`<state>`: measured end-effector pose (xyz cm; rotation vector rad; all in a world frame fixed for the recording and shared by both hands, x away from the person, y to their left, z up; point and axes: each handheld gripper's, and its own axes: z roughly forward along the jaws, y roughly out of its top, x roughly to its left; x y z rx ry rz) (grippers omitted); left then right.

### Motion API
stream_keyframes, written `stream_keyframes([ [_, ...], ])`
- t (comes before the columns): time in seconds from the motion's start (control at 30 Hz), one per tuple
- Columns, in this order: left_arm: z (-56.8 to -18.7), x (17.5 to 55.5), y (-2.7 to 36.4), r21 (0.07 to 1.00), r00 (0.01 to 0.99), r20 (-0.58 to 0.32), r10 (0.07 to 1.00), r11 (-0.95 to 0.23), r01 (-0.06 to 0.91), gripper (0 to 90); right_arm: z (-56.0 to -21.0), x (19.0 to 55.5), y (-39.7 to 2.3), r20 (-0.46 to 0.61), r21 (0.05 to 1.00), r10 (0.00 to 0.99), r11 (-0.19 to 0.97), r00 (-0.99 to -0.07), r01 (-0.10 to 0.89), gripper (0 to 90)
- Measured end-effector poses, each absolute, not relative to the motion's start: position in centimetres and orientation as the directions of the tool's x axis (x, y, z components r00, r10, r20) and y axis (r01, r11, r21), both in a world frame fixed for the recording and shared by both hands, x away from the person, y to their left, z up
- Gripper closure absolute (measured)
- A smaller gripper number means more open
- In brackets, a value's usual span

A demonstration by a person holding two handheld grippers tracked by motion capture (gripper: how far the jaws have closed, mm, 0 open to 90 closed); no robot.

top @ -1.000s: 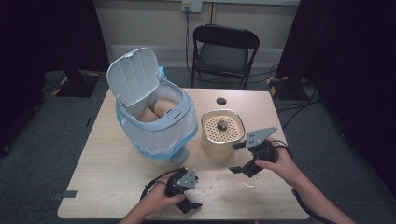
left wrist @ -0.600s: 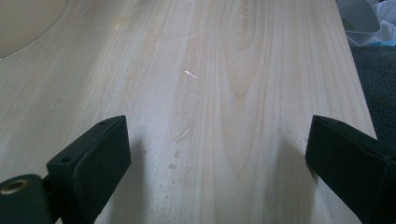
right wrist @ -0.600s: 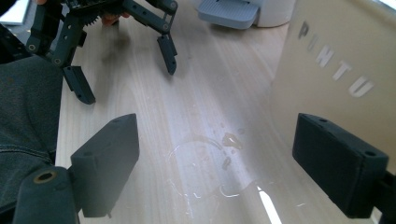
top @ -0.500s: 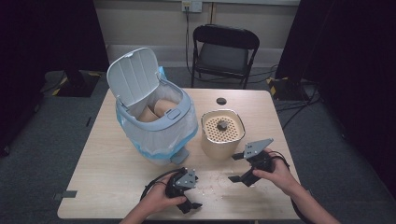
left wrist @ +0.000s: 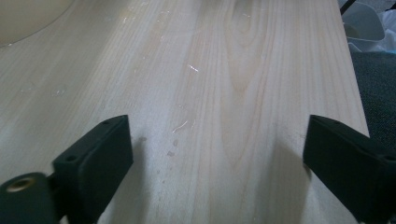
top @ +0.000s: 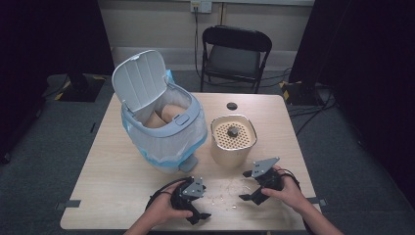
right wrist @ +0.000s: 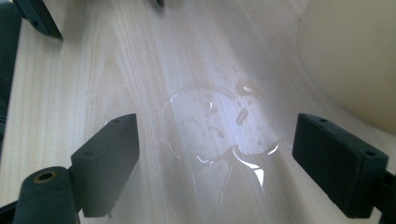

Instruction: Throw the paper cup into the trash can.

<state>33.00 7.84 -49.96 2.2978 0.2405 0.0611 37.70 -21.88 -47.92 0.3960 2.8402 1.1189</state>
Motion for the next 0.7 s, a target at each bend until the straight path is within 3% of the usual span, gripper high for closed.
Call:
stream_keyframes([
  [0.07,-49.7,33.0,8.0,0.734,0.98,-0.046,0.194,-0.658,0.165,16.3,-48.3,37.6,-21.9,0.027,0.673,0.259,0.709,-0.965,0.209,14.4],
  [0.7,-47.5,31.3,11.1,0.72,0.969,-0.087,0.232,-0.657,0.222,15.8,-50.0,37.1,-22.5,0.005,0.733,0.28,0.652,-0.96,0.194,13.4],
])
